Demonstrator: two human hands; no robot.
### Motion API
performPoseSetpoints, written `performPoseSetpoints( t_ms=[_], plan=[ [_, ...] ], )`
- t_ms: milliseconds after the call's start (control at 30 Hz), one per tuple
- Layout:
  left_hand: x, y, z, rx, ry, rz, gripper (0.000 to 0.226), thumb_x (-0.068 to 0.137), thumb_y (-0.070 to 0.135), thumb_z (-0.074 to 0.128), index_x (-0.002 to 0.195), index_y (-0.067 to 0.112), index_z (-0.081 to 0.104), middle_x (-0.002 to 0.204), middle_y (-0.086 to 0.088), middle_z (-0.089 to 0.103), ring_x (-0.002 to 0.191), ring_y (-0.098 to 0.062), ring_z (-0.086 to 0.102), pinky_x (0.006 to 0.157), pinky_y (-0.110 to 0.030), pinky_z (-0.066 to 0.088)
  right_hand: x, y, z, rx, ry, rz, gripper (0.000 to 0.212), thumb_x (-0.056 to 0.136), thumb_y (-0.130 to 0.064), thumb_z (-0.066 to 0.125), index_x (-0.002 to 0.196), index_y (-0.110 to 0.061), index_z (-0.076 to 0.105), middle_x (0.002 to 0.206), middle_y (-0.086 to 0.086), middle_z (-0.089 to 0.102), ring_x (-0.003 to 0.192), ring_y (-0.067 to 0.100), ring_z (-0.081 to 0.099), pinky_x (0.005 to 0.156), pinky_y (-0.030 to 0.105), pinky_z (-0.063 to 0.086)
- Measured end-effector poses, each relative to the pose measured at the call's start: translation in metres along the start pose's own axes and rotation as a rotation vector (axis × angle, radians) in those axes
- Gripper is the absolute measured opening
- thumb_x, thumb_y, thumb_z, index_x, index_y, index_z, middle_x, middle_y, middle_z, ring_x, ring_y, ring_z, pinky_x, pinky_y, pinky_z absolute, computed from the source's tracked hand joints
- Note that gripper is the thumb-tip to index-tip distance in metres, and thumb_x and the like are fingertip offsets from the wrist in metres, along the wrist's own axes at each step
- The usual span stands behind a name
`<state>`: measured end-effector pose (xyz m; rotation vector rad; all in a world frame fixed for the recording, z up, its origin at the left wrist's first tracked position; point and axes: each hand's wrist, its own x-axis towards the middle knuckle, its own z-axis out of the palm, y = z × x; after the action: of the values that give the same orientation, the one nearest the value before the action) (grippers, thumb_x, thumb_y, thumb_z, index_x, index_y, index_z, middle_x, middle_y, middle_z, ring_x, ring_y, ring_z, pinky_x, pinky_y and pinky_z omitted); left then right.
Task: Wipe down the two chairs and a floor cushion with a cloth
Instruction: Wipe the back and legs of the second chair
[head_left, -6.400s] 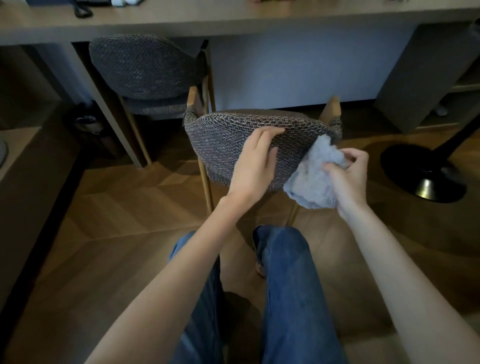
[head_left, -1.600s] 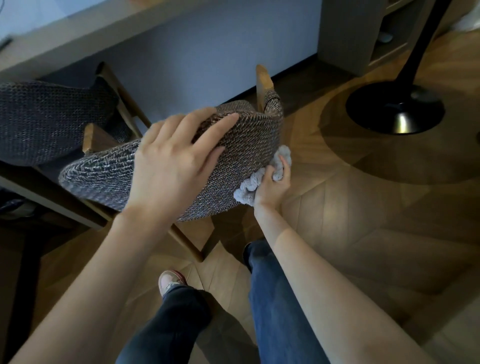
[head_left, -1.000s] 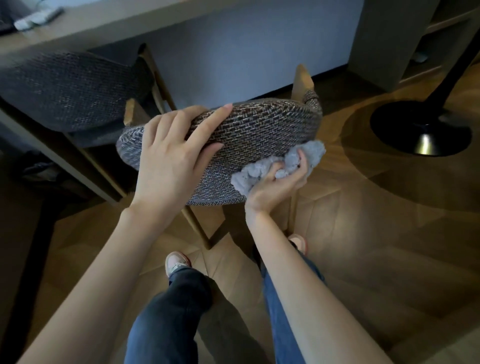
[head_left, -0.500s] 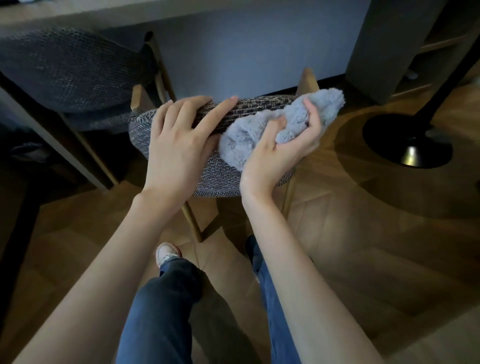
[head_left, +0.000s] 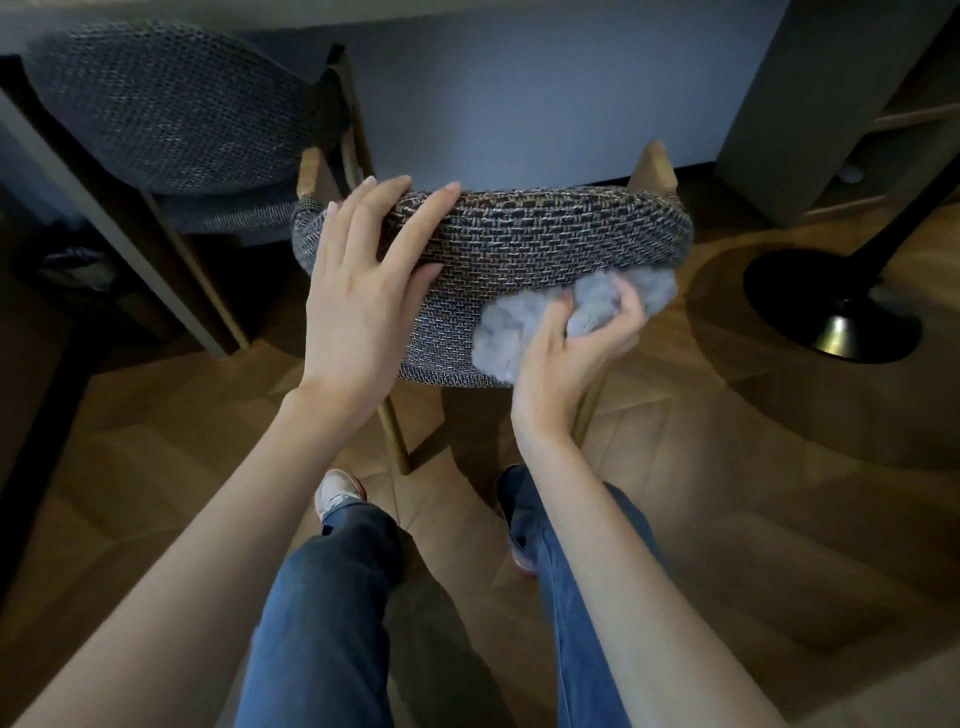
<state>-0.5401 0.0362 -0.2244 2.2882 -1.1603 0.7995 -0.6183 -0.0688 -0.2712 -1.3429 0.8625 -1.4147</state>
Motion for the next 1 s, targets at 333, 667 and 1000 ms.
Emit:
performPoseSetpoints(
  t_ms=[333,667,1000],
  plan=[
    [0.001,-0.004,-0.004,-0.075,-0.015,0.035,0.049,0.097,0.01,0.051,0.144,0.019,0.04,0.141,-0.015,0.043,0.136,-0.034,0.033,0.113,-0.05,0.025,-0.009,-0.026,-0.009,0.18,-0.115,-0.065,0.042,0.099,0.005,0.033,0.141,0.0,0.033,0.138,-0.006,0.031,0.13,-0.002,0.033,0.109,0.02,0.034],
    [0.0,-0.003,0.006,-0.097,0.065,-0.001,0.046,0.097,0.005,0.05,0.142,0.018,0.045,0.139,-0.015,0.046,0.136,-0.033,0.035,0.113,-0.05,0.025,-0.006,-0.009,0.01,0.224,0.067,-0.071,0.049,0.082,0.01,0.061,0.123,-0.004,0.04,0.123,-0.011,0.043,0.11,-0.002,0.053,0.092,0.025,0.049],
    [-0.001,-0.005,0.009,-0.086,0.073,0.009,0.043,0.1,0.009,0.046,0.142,0.018,0.044,0.139,-0.015,0.045,0.136,-0.032,0.034,0.116,-0.048,0.022,-0.027,0.076,0.002,0.115,-0.107,0.405,0.045,0.079,0.017,0.059,0.107,-0.015,0.044,0.104,-0.001,0.051,0.102,0.02,0.055,0.083,0.017,0.048]
  ],
)
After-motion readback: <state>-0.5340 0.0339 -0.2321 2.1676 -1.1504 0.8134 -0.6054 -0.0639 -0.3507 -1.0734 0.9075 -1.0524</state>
